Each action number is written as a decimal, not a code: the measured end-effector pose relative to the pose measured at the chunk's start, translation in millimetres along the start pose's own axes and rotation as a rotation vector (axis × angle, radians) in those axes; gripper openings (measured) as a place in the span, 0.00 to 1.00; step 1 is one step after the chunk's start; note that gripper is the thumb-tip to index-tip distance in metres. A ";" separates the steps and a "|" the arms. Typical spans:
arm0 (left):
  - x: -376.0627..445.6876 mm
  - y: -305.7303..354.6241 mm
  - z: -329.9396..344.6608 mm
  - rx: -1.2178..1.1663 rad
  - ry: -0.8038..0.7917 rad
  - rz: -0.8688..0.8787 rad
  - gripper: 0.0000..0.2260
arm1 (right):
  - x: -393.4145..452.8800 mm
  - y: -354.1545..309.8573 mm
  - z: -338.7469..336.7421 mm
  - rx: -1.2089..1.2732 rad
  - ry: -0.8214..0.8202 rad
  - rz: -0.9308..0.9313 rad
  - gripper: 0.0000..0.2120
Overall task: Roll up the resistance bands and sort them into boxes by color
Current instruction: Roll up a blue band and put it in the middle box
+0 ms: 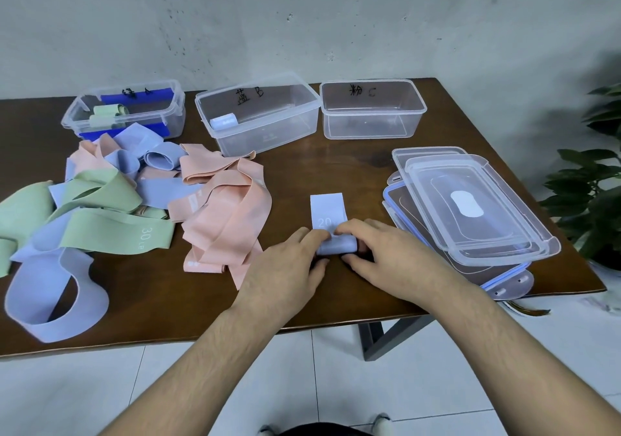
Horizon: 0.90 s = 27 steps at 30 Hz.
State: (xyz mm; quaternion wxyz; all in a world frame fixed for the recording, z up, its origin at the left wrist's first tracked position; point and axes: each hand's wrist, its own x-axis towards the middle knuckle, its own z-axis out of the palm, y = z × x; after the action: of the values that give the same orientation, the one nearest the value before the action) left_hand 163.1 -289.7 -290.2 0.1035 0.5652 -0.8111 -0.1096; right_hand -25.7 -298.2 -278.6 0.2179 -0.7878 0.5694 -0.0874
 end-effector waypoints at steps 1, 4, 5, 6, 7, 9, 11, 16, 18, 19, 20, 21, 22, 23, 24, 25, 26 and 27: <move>1.8 -0.6 0.3 -0.001 0.000 -0.002 0.18 | 1.8 0.2 0.9 -0.004 0.005 -0.007 0.16; 5.5 -1.6 1.5 -0.011 0.002 -0.008 0.17 | 5.0 -0.2 3.2 0.009 0.020 -0.013 0.13; 5.9 -1.7 1.0 -0.012 0.004 -0.008 0.16 | 5.1 -0.5 3.3 0.012 0.022 -0.013 0.13; 5.9 -1.9 0.6 -0.012 0.003 -0.006 0.16 | 4.4 -0.8 3.5 0.012 0.021 -0.015 0.13; 5.0 -1.6 0.2 -0.012 0.001 0.001 0.16 | 2.3 -1.1 3.6 0.014 0.018 -0.017 0.13; -0.1 -0.4 -0.5 -0.008 -0.006 0.014 0.16 | -4.3 -1.6 4.3 0.026 0.014 -0.024 0.13; -7.3 1.4 -0.9 -0.013 -0.011 0.023 0.16 | -12.8 -1.9 5.7 0.024 0.018 -0.030 0.12; -26.2 5.9 1.6 -0.053 -0.026 0.044 0.15 | -33.6 -2.4 8.6 -0.011 -0.016 -0.040 0.09; -30.8 7.1 2.2 -0.058 -0.016 0.049 0.16 | -36.8 -3.1 9.1 -0.013 -0.033 -0.040 0.10; -32.0 7.7 2.0 -0.067 -0.008 0.049 0.15 | -37.0 -3.0 9.2 -0.009 -0.039 -0.037 0.10; -32.9 8.1 1.6 -0.086 -0.005 0.045 0.15 | -36.7 -2.8 9.0 -0.003 -0.042 -0.031 0.10; -33.4 8.4 1.2 -0.109 -0.007 0.038 0.15 | -35.8 -2.2 8.7 0.005 -0.045 -0.023 0.11; -33.8 8.5 1.2 -0.126 -0.010 0.034 0.15 | -35.0 -1.9 8.4 0.015 -0.048 -0.015 0.11; -33.9 8.6 1.5 -0.132 -0.013 0.033 0.14 | -34.2 -1.7 8.2 0.023 -0.051 -0.009 0.11; -33.6 8.8 1.9 -0.136 -0.016 0.031 0.13 | -34.0 -1.1 8.3 0.025 -0.053 -0.006 0.12; -33.0 8.5 2.5 -0.143 -0.020 0.025 0.13 | -33.7 -0.9 8.6 0.023 -0.051 -0.006 0.12; -32.1 8.0 3.0 -0.152 -0.024 0.016 0.13 | -33.6 -1.0 9.1 0.016 -0.042 -0.006 0.13; -31.0 7.7 3.3 -0.163 -0.028 0.007 0.13 | -34.0 -1.2 9.5 0.007 -0.025 -0.008 0.14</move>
State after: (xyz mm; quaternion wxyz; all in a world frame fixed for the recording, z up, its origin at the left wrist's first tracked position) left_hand 165.8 -257.8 -292.4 0.1379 0.5503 -0.8030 -0.1827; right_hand -32.3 -263.8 -282.8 0.2274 -0.7903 0.5632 -0.0805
